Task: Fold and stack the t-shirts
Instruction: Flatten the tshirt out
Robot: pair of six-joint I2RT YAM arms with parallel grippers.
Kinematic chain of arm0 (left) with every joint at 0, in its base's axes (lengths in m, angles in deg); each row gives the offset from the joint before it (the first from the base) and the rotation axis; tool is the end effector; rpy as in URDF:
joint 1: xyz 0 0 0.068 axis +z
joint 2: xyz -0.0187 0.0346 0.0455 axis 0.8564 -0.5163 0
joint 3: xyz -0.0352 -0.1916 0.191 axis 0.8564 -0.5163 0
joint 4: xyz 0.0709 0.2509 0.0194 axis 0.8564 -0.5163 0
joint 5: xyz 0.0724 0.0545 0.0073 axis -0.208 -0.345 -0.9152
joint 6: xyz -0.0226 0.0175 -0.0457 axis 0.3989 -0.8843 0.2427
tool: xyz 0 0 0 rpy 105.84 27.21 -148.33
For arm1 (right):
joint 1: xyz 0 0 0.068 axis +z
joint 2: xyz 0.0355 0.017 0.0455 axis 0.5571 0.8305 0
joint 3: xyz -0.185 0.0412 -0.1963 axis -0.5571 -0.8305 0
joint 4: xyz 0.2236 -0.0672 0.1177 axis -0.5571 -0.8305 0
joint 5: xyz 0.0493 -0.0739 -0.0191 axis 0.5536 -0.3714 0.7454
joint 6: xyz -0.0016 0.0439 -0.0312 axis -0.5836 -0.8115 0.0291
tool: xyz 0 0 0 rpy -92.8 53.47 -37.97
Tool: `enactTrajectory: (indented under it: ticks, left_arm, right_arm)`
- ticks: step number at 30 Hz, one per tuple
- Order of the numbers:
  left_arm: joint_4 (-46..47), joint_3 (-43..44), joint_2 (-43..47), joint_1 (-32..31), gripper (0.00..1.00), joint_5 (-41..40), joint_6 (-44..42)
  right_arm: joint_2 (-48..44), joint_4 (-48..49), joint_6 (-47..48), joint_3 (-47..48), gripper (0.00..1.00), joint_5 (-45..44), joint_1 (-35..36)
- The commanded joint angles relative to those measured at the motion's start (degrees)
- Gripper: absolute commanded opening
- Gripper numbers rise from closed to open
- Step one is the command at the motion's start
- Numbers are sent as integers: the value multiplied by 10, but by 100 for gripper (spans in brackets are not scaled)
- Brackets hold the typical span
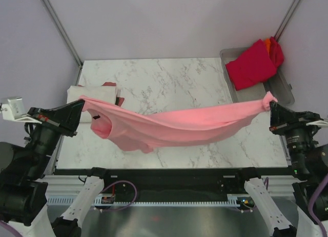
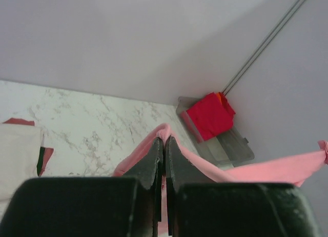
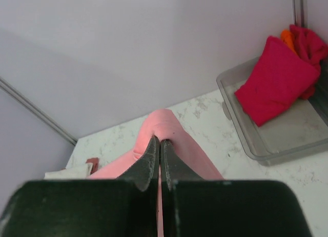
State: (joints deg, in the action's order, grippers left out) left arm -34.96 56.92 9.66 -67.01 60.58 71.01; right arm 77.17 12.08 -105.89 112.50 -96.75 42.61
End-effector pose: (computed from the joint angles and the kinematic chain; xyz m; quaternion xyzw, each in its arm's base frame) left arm -0.0020 -0.0044 0.5247 -0.0667 0.6540 -0.2776 0.7005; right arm 0.0127 -0.0040 0.4778 0.1686 0.6507 0.1790 0.7184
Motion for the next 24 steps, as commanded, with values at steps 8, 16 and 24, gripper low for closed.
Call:
enactTrajectory:
  ticks: [8, 16, 24]
  left_arm:
    - [90, -60, -98, 3, 2, -36, 36]
    - [324, -316, -191, 3, 2, -73, 116]
    - [507, -350, -375, 3, 2, -202, 162]
  right_arm:
    - [107, 35, 8, -8, 0, -38, -2]
    - [223, 213, -54, -214, 0, -9, -2]
    - [504, 363, -89, -159, 0, -28, -2]
